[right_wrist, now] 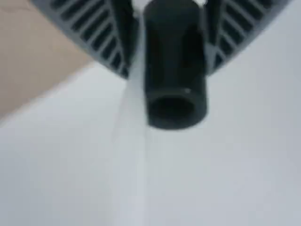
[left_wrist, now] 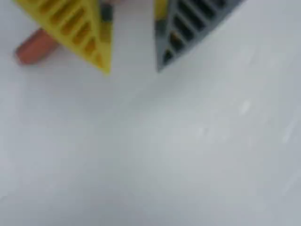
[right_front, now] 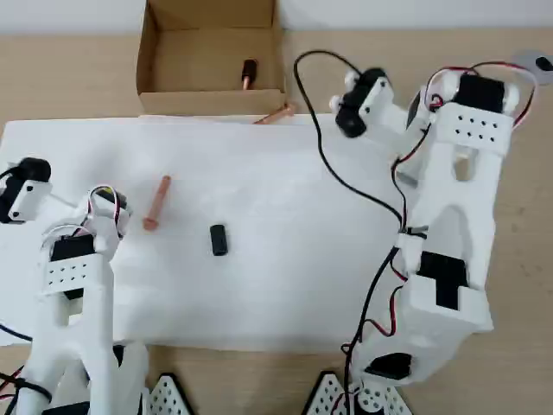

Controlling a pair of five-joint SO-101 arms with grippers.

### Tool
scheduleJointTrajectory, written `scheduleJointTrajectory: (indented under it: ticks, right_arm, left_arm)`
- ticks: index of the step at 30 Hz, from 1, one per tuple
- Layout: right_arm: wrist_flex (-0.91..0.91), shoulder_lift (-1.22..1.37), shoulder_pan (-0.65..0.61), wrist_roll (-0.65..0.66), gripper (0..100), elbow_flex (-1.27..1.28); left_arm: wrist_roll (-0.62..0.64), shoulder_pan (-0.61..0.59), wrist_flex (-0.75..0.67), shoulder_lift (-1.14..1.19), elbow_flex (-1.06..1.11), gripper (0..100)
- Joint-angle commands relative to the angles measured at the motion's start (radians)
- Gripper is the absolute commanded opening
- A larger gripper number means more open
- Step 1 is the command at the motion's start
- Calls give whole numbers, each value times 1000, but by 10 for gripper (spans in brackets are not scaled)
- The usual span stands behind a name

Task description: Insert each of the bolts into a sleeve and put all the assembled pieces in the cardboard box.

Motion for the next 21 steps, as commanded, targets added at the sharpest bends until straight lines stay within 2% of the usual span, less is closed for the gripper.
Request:
scheduleJointTrajectory:
  ticks: [1, 8, 12, 17, 21]
  right_arm:
    - [15, -67, -2, 11, 11, 61]
    - [15, -61, -5, 18, 12, 91]
    - [-12, -13, -84, 100, 13, 202]
    - [-230, 211, -125, 97, 36, 225]
    - [-242, 441, -127, 61, 71, 54]
  left_arm:
    - [-8, -8, 64, -64, -57, 74]
    - [-77, -5, 86, -197, -6, 74]
    - [-80, -2, 86, -269, 23, 74]
    - [-81, -2, 84, -334, 52, 75]
    - [-130, -2, 84, -360, 66, 75]
